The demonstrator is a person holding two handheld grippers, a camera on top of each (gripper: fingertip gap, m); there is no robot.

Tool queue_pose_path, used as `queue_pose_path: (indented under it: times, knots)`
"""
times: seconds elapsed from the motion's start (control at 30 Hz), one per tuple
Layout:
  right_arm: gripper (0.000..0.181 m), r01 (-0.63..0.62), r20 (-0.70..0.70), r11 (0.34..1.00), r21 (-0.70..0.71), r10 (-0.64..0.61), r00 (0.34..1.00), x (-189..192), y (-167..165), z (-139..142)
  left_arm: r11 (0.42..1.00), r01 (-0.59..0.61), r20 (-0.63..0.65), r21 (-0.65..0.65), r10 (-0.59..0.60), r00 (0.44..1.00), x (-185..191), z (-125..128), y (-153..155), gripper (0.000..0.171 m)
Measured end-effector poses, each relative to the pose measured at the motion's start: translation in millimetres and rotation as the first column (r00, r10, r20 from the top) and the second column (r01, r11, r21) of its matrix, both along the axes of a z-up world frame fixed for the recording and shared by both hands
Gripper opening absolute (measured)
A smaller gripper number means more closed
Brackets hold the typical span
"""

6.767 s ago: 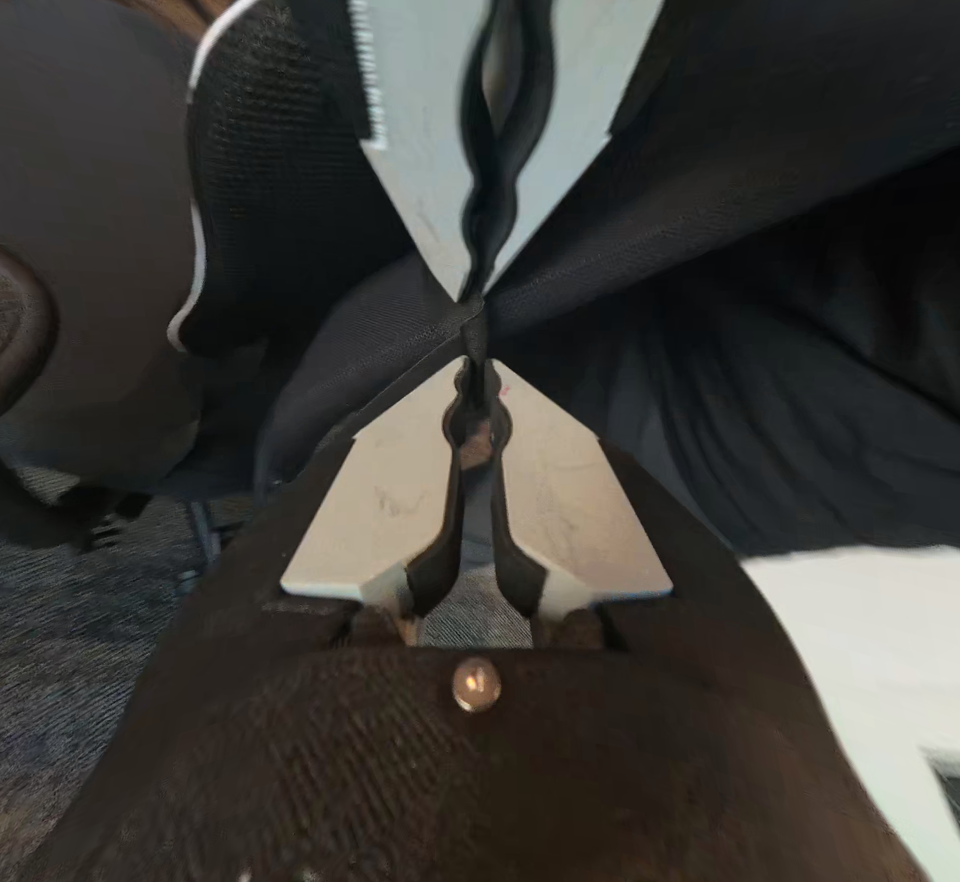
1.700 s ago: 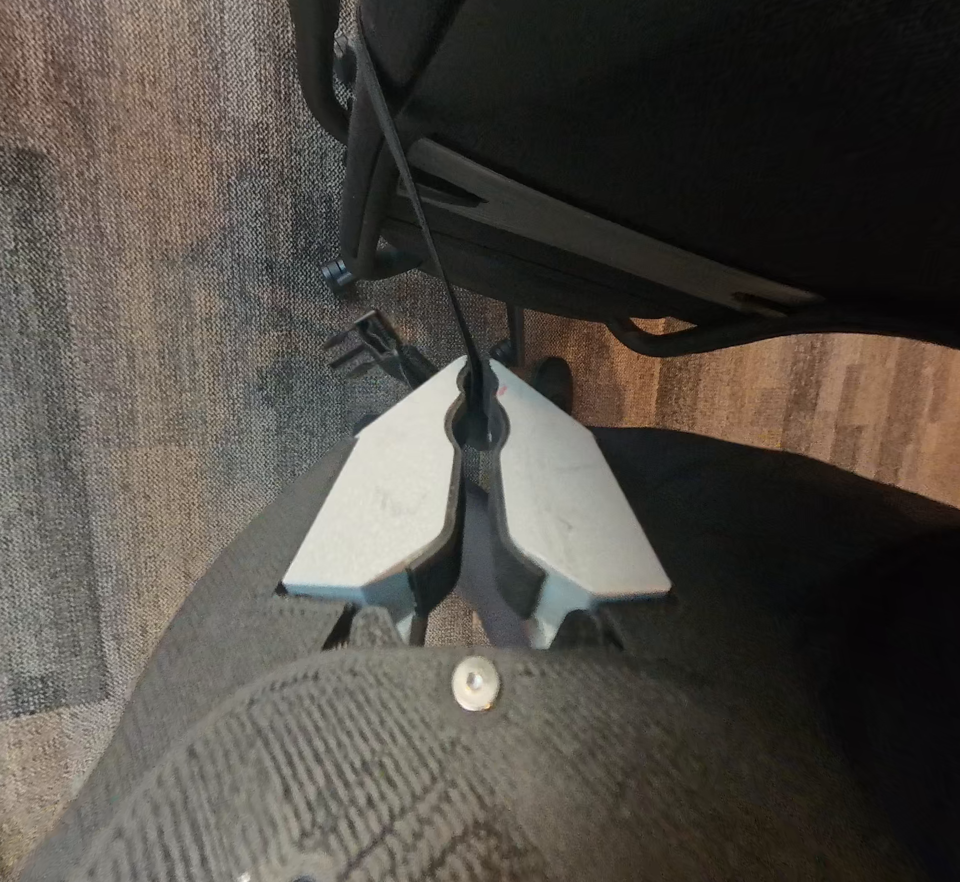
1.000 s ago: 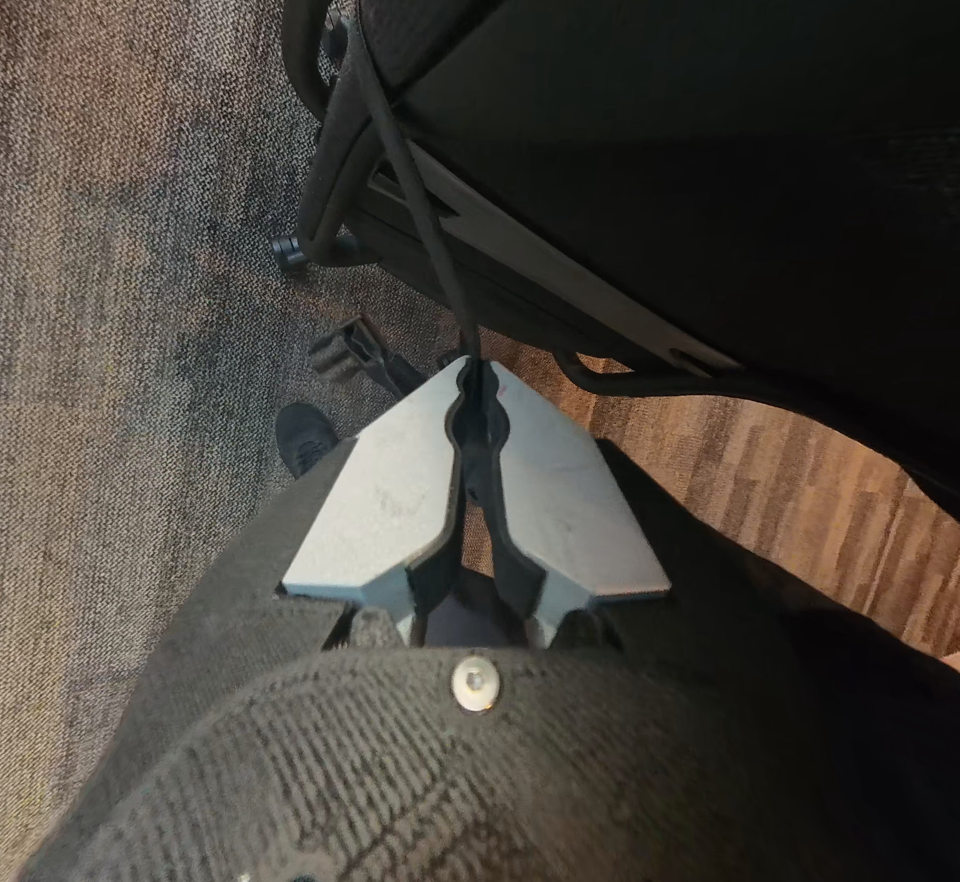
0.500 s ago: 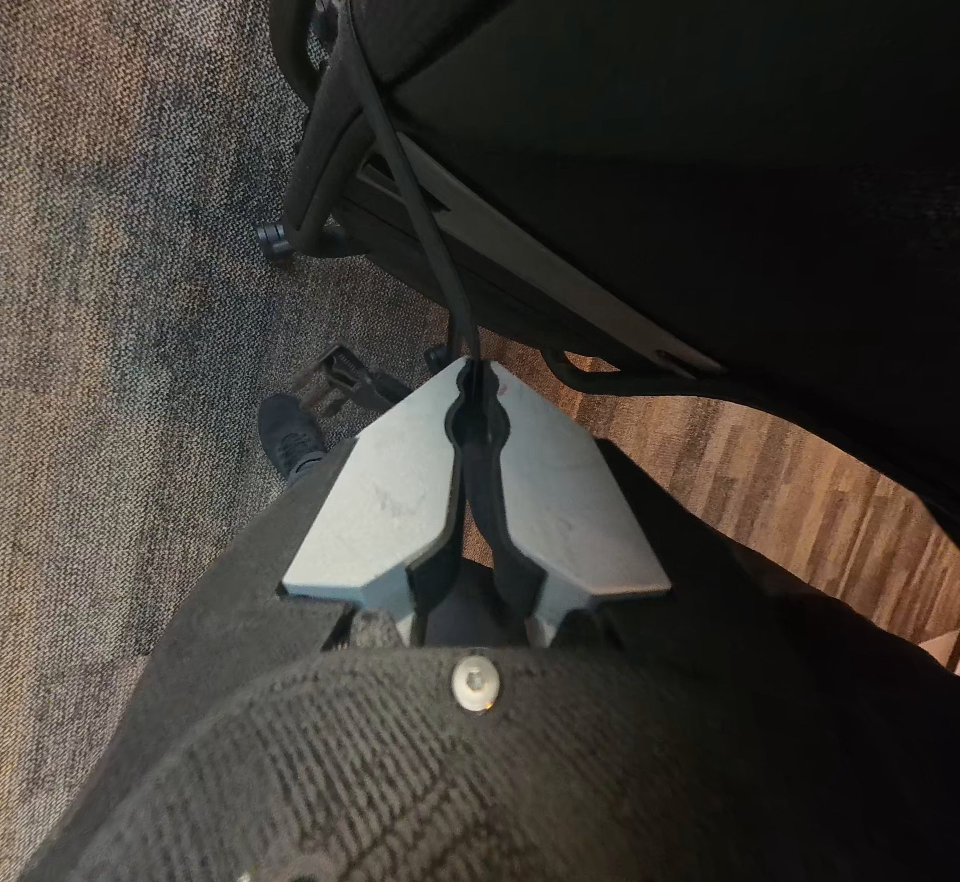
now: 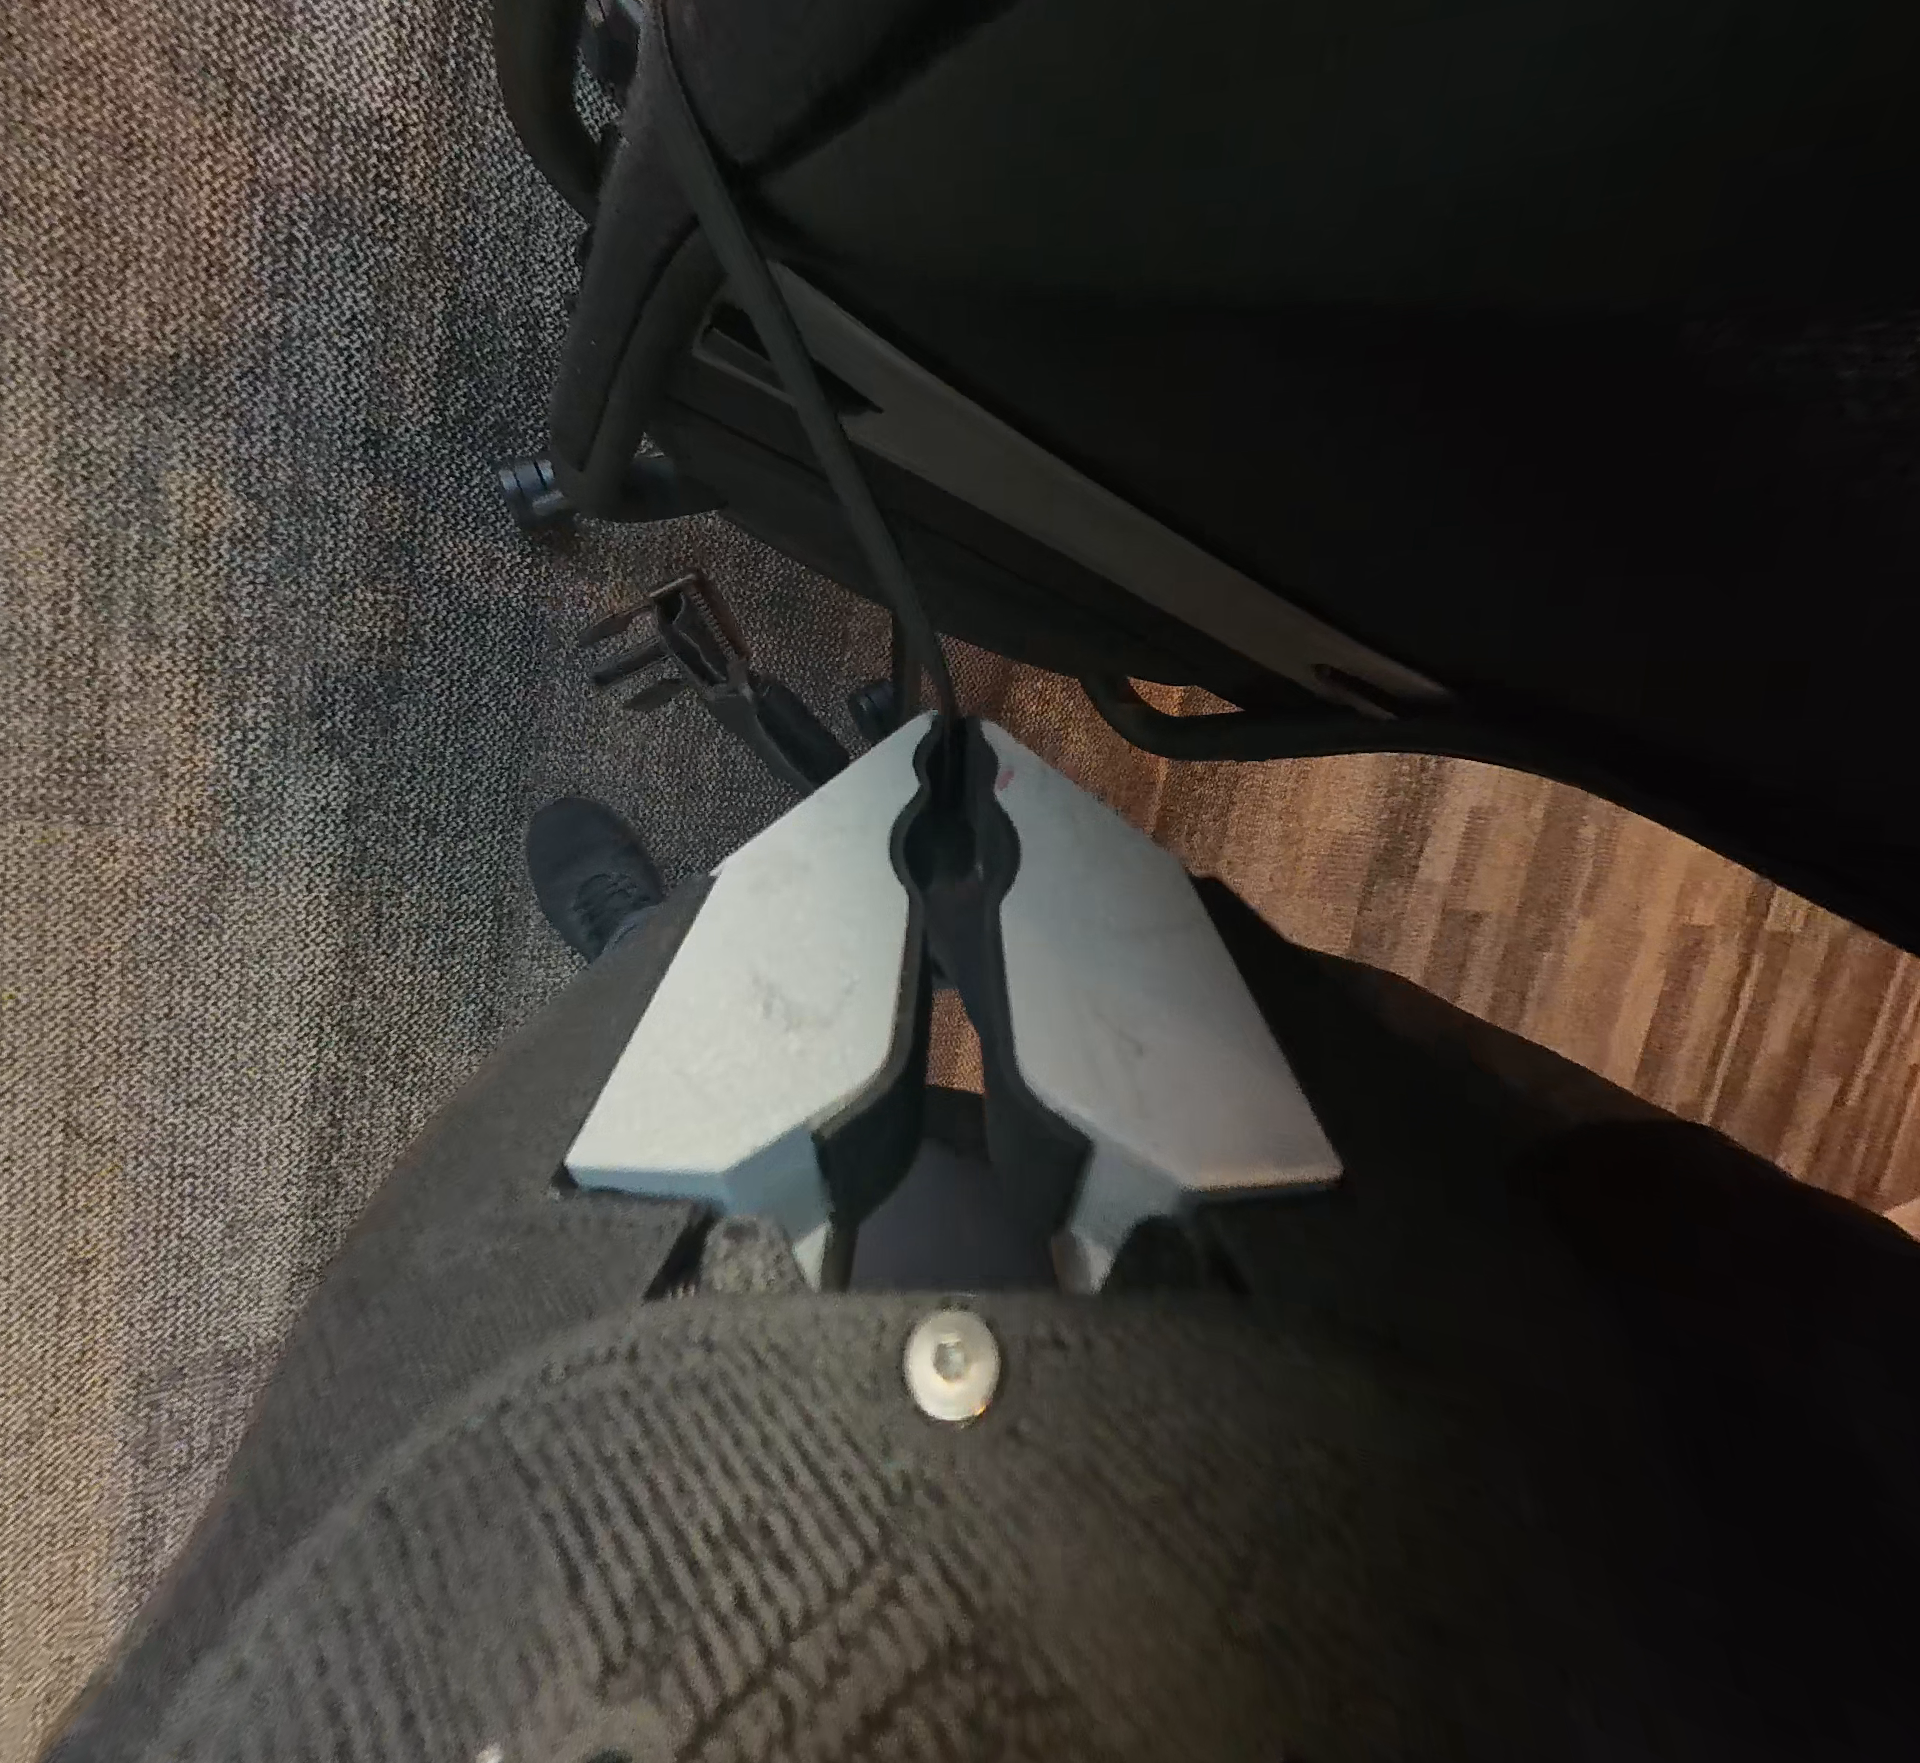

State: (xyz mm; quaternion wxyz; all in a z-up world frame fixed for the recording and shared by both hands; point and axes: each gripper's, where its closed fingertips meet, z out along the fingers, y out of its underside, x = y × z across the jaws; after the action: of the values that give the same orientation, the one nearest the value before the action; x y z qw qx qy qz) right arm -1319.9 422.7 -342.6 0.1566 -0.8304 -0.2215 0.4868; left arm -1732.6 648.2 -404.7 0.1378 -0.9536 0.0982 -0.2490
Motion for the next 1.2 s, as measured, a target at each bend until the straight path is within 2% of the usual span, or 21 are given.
queue_pose_path:
  times: [0.1, 0.2, 0.23, 0.33, 0.37, 0.4, 0.43, 0.5, 0.57, 0.63, 0.7, 0.77, 0.83, 0.87, 0.9, 0.97, 1.03, 1.07, 1.17, 1.2]
  knots:
    - [0.010, -0.014, -0.272, 0.989, -0.145, -0.027, 0.962, 11, -4, 37, 1.000, 0.011, 0.004, 0.002, -0.011, 1.000, 0, 0, 0, 0.000]
    - [0.010, -0.103, -0.413, 0.936, -0.337, -0.049, 0.909, 8, -19, 31, 1.000, 0.015, 0.019, 0.012, -0.016, 1.000, 3, 0, 0, 0.000]
    - [0.000, -0.158, -0.497, 0.893, -0.421, -0.081, 0.864, 2, -24, 30, 1.000, 0.016, 0.022, 0.013, -0.016, 1.000, 3, 0, 0, 0.000]
    - [0.000, -0.192, -0.585, 0.767, -0.612, -0.277, 0.762, -20, -27, 0, 1.000, 0.019, 0.016, 0.021, -0.019, 1.000, 2, -1, -1, 0.000]
    - [0.000, -0.170, -0.543, 0.728, -0.664, -0.313, 0.779, -29, -29, -22, 0.999, 0.021, 0.016, 0.025, -0.022, 1.000, 2, -1, -1, 0.000]
    - [0.000, -0.107, -0.466, 0.721, -0.684, -0.319, 0.825, -35, -32, -47, 0.999, 0.022, 0.018, 0.028, -0.022, 1.000, 3, 0, -1, 0.000]
    - [0.000, -0.036, -0.423, 0.741, -0.671, -0.343, 0.839, -37, -27, -60, 0.999, 0.022, 0.020, 0.029, -0.022, 1.000, 3, 1, -1, 0.000]
    - [0.000, 0.128, -0.368, 0.779, -0.614, -0.427, 0.826, -29, -2, -67, 0.999, 0.026, 0.019, 0.030, -0.027, 0.999, 2, 2, -1, 0.000]
    - [0.003, 0.288, -0.251, 0.848, -0.445, -0.427, 0.869, -17, 23, -72, 0.999, 0.035, 0.012, 0.030, -0.036, 0.999, 0, 2, -2, 0.000]
    - [0.019, 0.347, -0.188, 0.910, -0.229, -0.391, 0.901, -13, 49, -56, 0.999, 0.036, 0.005, 0.029, -0.036, 0.999, -2, 2, -2, 0.000]
    - [0.033, 0.302, -0.139, 0.951, -0.070, -0.309, 0.941, -27, 65, -38, 0.999, 0.034, 0.004, 0.031, -0.034, 0.999, -2, 2, -2, 0.000]
    - [0.052, 0.206, -0.005, 0.978, 0.040, -0.206, 0.978, -43, 73, -39, 0.999, 0.037, 0.006, 0.035, -0.037, 0.999, 0, 2, -2, 0.000]
    - [0.051, 0.102, 0.109, 0.987, 0.123, -0.115, 0.987, -61, 80, -46, 0.999, 0.033, 0.008, 0.035, -0.034, 0.999, 0, 1, -2, 0.000]
    - [0.052, 0.055, 0.140, 0.989, 0.136, -0.074, 0.987, -70, 82, -52, 0.999, 0.031, 0.007, 0.034, -0.031, 0.999, 0, 0, -2, 0.000]
    - [0.042, 0.034, 0.106, 0.990, 0.134, -0.049, 0.993, -78, 88, -49, 0.999, 0.027, 0.006, 0.035, -0.027, 1.000, 0, -1, -2, 0.000]
    - [0.049, 0.043, 0.080, 0.992, 0.118, -0.053, 0.995, -84, 104, -51, 0.999, 0.023, 0.001, 0.039, -0.023, 1.000, 0, -2, -2, 0.000]
    - [0.049, 0.006, 0.025, 0.996, 0.086, -0.008, 1.000, -93, 111, -53, 0.999, 0.020, 0.006, 0.042, -0.020, 1.000, 0, -1, -3, 0.000]
    - [0.053, -0.019, 0.034, 0.997, 0.071, 0.016, 0.999, -95, 112, -59, 0.999, 0.021, 0.005, 0.045, -0.021, 1.000, 0, -1, -3, 0.000]
    - [0.048, -0.100, 0.180, 0.990, 0.103, 0.080, 0.980, -90, 116, -90, 0.999, 0.020, 0.006, 0.047, -0.020, 1.000, 0, 0, -3, 0.000]
    - [0.048, -0.116, 0.167, 0.988, 0.101, 0.098, 0.981, -93, 115, -90, 0.999, 0.018, 0.006, 0.049, -0.018, 1.000, 0, 1, -3, 0.000]
